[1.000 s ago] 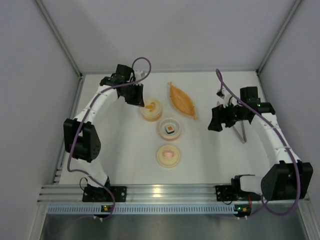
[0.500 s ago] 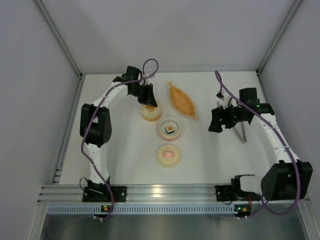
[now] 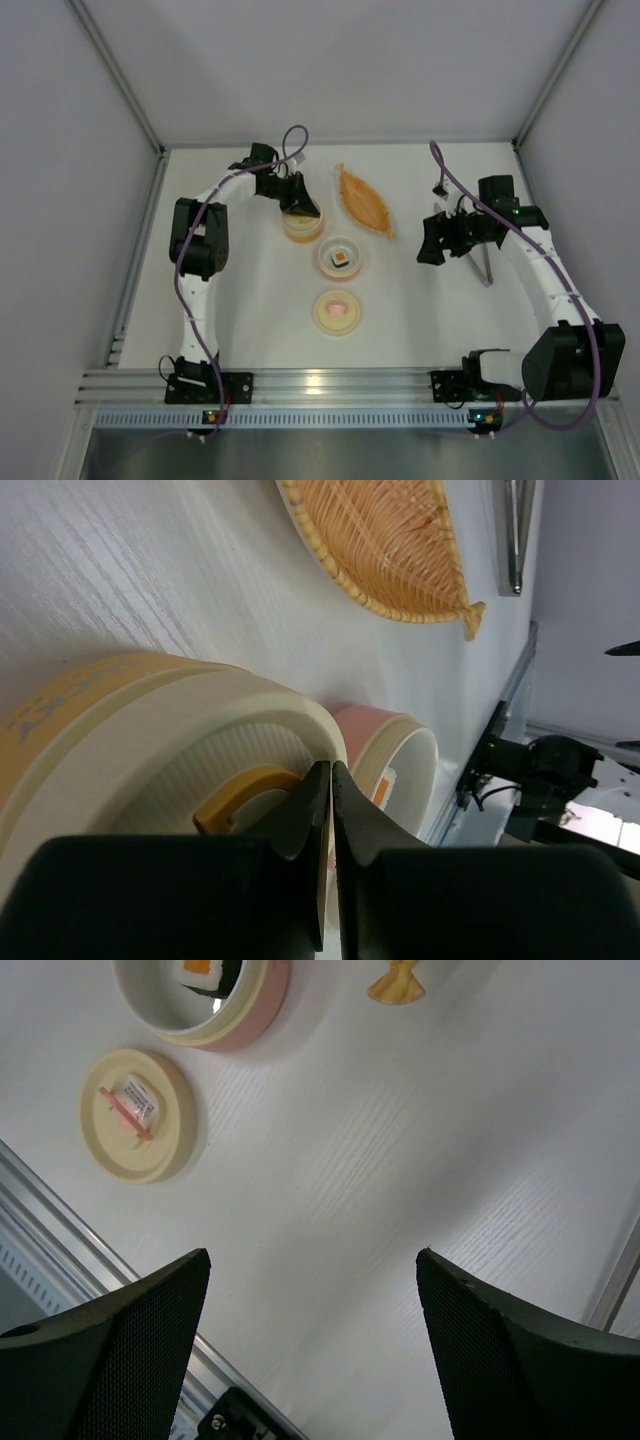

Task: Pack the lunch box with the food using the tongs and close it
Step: Close the box lid on the packing box, then pick up the box lid from the center of the board.

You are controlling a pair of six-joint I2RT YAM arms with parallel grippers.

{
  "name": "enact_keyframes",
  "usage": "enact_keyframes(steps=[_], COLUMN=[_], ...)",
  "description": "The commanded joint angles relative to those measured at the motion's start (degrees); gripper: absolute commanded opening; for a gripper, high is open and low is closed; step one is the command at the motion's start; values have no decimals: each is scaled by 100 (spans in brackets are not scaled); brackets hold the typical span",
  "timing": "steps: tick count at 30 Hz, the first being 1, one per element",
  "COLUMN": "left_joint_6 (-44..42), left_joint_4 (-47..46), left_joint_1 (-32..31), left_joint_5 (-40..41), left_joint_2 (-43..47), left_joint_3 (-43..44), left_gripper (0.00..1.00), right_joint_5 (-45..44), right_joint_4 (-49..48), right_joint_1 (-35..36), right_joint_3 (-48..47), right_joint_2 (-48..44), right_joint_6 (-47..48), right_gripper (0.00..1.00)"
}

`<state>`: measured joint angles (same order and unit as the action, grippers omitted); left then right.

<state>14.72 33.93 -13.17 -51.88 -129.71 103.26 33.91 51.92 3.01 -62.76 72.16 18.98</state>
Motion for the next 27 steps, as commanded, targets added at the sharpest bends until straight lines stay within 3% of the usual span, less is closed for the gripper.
enact_keyframes(steps=[1, 7, 11, 14, 17, 19, 24, 27], left_joint_6=[346, 269, 224, 216, 286, 137, -162, -599], left_joint_4=[-755, -941, -915, -819, -529, -142, 359, 911], left_joint_1=[60, 60, 60, 78, 147, 235, 806, 1272], left_joint_5=[-621, -631, -543, -569, -753, -859, -402, -543], left_joint_2=[-54, 15, 690, 1341, 1929, 2238, 3539, 4040], left_joint_3=[-236, -237, -9, 220, 334, 291, -682, -1114], left_gripper=[9, 9, 12, 20, 30, 46, 67, 85], right_joint_5=[81, 159, 335, 292, 248, 160, -446, -823], right_joint_4=[116, 152, 125, -15, -95, -138, -235, -480], right_joint_1=[112, 104, 200, 402, 708, 955, 2299, 3099], right_joint_3=[-351, -482, -570, -579, -544, -553, -562, -456], right_joint_2=[35, 61, 52, 79, 166, 202, 342, 439], right_joint_6=[123, 123, 132, 185, 246, 255, 106, 35], right_gripper=[83, 84, 84, 83, 82, 81, 76, 74])
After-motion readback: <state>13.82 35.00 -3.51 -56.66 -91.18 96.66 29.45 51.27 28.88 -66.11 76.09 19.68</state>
